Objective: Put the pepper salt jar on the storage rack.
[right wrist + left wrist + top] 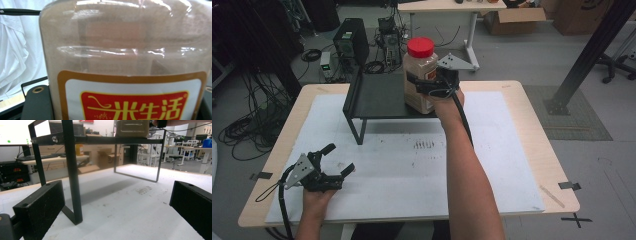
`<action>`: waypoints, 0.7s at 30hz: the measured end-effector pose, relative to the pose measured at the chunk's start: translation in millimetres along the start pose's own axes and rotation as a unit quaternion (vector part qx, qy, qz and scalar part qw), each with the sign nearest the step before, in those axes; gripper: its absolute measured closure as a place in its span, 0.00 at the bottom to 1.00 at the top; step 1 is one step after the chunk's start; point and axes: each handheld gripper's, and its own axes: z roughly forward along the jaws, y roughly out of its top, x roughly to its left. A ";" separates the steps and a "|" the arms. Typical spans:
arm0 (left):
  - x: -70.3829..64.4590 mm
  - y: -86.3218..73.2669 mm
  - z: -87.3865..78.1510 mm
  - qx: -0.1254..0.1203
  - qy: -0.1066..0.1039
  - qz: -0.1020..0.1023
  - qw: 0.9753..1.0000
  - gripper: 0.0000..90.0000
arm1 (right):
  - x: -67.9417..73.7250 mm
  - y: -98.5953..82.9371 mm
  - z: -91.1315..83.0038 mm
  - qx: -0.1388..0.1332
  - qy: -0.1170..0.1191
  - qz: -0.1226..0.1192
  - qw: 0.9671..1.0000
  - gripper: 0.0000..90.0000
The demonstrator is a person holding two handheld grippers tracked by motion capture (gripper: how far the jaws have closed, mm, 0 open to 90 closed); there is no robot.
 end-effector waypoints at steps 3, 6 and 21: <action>0.1 0.0 0.0 0.000 0.000 0.000 1.000 0.00 | -0.8 -0.2 -0.1 -0.002 0.000 -0.001 1.000 0.27; 0.2 0.0 0.1 0.000 0.000 -0.001 1.000 0.00 | -0.9 0.0 -0.1 -0.002 0.001 -0.002 1.000 0.27; 0.5 0.1 0.2 0.001 0.000 -0.002 1.000 0.00 | -0.8 1.8 -0.4 0.007 0.001 -0.002 1.000 0.26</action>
